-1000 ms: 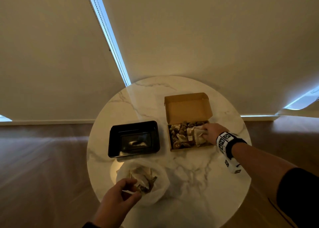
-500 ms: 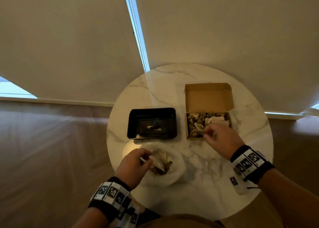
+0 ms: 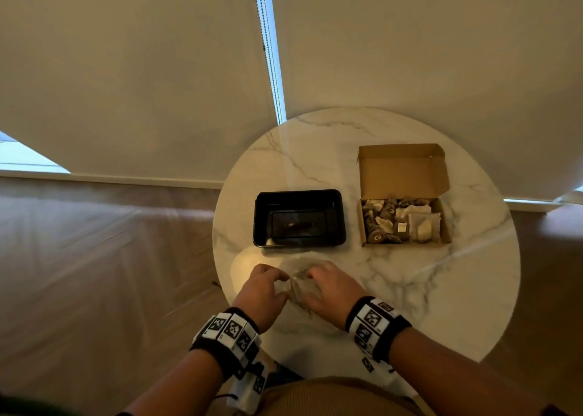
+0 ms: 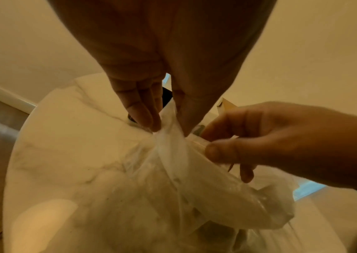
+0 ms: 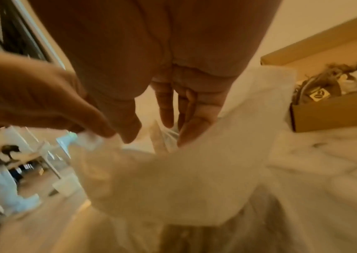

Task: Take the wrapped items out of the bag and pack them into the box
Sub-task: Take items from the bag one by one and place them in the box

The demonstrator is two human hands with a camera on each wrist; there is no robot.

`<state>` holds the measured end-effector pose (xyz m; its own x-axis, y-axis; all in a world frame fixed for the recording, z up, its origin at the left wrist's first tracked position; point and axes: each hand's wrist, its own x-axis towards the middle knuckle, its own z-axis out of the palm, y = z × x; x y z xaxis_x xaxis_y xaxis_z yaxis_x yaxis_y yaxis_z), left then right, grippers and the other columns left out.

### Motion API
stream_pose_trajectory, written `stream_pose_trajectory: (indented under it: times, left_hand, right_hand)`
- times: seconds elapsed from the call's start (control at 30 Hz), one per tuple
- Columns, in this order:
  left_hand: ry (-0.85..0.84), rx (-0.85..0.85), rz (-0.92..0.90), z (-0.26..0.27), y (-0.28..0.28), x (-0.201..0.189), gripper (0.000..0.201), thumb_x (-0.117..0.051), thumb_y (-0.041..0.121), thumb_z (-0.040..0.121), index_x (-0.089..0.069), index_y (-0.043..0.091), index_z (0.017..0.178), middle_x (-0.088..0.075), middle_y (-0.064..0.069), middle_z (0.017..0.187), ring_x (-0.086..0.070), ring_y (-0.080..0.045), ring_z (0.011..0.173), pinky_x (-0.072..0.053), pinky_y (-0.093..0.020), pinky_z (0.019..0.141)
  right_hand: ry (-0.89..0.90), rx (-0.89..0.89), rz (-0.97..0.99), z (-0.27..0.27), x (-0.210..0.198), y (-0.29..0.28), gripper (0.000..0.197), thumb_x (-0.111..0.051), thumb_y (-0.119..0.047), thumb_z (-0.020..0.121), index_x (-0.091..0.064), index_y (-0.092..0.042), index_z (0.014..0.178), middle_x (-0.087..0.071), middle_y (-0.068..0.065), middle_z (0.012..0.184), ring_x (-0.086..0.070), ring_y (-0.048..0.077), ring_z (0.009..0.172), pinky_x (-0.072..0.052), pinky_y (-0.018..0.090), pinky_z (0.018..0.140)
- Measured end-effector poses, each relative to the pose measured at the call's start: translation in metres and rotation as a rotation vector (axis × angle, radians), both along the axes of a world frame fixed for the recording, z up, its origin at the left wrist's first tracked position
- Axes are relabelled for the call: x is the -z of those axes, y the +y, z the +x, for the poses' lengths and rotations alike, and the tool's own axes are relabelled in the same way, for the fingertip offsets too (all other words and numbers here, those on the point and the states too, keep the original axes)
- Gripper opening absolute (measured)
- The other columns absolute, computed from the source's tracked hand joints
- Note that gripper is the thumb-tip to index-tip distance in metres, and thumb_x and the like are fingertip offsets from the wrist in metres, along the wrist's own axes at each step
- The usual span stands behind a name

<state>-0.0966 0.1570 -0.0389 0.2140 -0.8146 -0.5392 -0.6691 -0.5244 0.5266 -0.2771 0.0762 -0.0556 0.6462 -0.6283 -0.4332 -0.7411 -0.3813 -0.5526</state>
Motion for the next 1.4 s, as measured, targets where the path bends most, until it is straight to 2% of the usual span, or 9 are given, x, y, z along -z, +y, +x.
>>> stream_pose_trajectory:
  times: [0.27,0.4,0.6,0.7,0.83,0.97,1.1,1.27,1.4]
  left_hand:
    - [0.003,0.133,-0.006,0.01,-0.006,-0.002,0.054,-0.068,0.024,0.095,-0.051,0.022,0.147,-0.037,0.005,0.153,-0.049,-0.012,0.132,-0.036,-0.014,0.105]
    - [0.002,0.174,-0.03,0.017,-0.005,-0.005,0.055,-0.068,0.029,0.095,-0.049,0.025,0.147,-0.034,0.005,0.158,-0.046,-0.012,0.138,-0.036,-0.018,0.112]
    - [0.08,0.185,-0.2,0.022,-0.012,-0.026,0.053,-0.071,0.05,0.09,-0.057,0.032,0.138,-0.047,0.013,0.137,-0.06,-0.005,0.104,-0.051,-0.016,0.089]
    - [0.198,0.188,-0.257,0.017,-0.025,-0.043,0.055,-0.074,0.058,0.084,-0.059,0.036,0.132,-0.056,0.017,0.129,-0.055,-0.002,0.115,-0.051,-0.026,0.097]
    - [0.493,0.088,-0.292,0.008,-0.037,-0.061,0.032,-0.08,0.034,0.088,-0.068,0.029,0.116,-0.074,0.008,0.108,-0.07,-0.006,0.101,-0.059,-0.038,0.093]
    - [0.498,0.017,-0.384,0.006,-0.043,-0.071,0.007,-0.076,0.024,0.092,-0.071,0.02,0.094,-0.075,-0.003,0.086,-0.072,-0.023,0.083,-0.06,-0.05,0.081]
    - [0.479,-0.069,-0.398,0.009,-0.041,-0.074,0.014,-0.068,0.036,0.09,-0.063,0.023,0.09,-0.07,-0.006,0.085,-0.069,-0.029,0.082,-0.061,-0.048,0.075]
    - [0.515,-0.244,-0.404,0.02,-0.03,-0.072,0.006,-0.061,0.02,0.102,-0.061,0.016,0.107,-0.071,-0.006,0.1,-0.075,-0.018,0.084,-0.062,-0.036,0.067]
    - [0.45,-0.31,-0.419,0.036,-0.014,-0.068,0.008,-0.062,0.025,0.102,-0.061,0.017,0.104,-0.073,-0.009,0.092,-0.073,-0.025,0.08,-0.054,-0.031,0.06]
  right_hand:
    - [0.141,0.083,0.016,0.007,0.02,0.002,0.032,-0.051,-0.039,0.101,-0.059,-0.027,0.131,-0.061,-0.001,0.134,-0.056,0.02,0.123,-0.042,0.035,0.107]
    - [0.017,0.183,0.019,-0.006,-0.002,0.002,0.002,-0.056,-0.036,0.096,-0.058,-0.034,0.095,-0.062,-0.009,0.097,-0.06,0.015,0.093,-0.051,0.031,0.085]
    - [-0.204,0.28,0.053,-0.02,-0.045,0.0,0.016,-0.063,-0.032,0.093,-0.051,-0.036,0.082,-0.06,-0.008,0.073,-0.056,0.003,0.065,-0.042,0.018,0.057]
    - [-0.308,0.306,0.057,-0.021,-0.06,-0.007,0.011,-0.063,-0.03,0.093,-0.053,-0.033,0.087,-0.06,-0.007,0.072,-0.056,0.005,0.063,-0.048,0.029,0.058]
    - [-0.451,0.331,0.053,-0.015,-0.08,-0.017,0.009,-0.065,-0.025,0.094,-0.058,-0.031,0.094,-0.063,-0.006,0.078,-0.061,0.012,0.07,-0.053,0.039,0.064]
    - [-0.541,0.385,0.036,-0.012,-0.088,-0.024,0.007,-0.066,-0.03,0.094,-0.061,-0.034,0.098,-0.068,-0.007,0.085,-0.067,0.012,0.079,-0.058,0.04,0.07]
    - [-0.571,0.473,0.103,-0.014,-0.088,-0.021,0.006,-0.067,-0.034,0.095,-0.064,-0.029,0.095,-0.073,0.003,0.086,-0.072,0.023,0.078,-0.062,0.045,0.069]
    - [-0.345,0.388,0.117,-0.02,-0.062,-0.012,0.008,-0.062,-0.032,0.098,-0.069,-0.028,0.097,-0.072,-0.004,0.087,-0.068,0.01,0.076,-0.061,0.035,0.073]
    - [-0.028,0.157,0.073,-0.004,-0.026,-0.005,0.026,-0.052,-0.035,0.102,-0.069,-0.024,0.117,-0.07,-0.004,0.108,-0.064,0.013,0.099,-0.055,0.034,0.093]
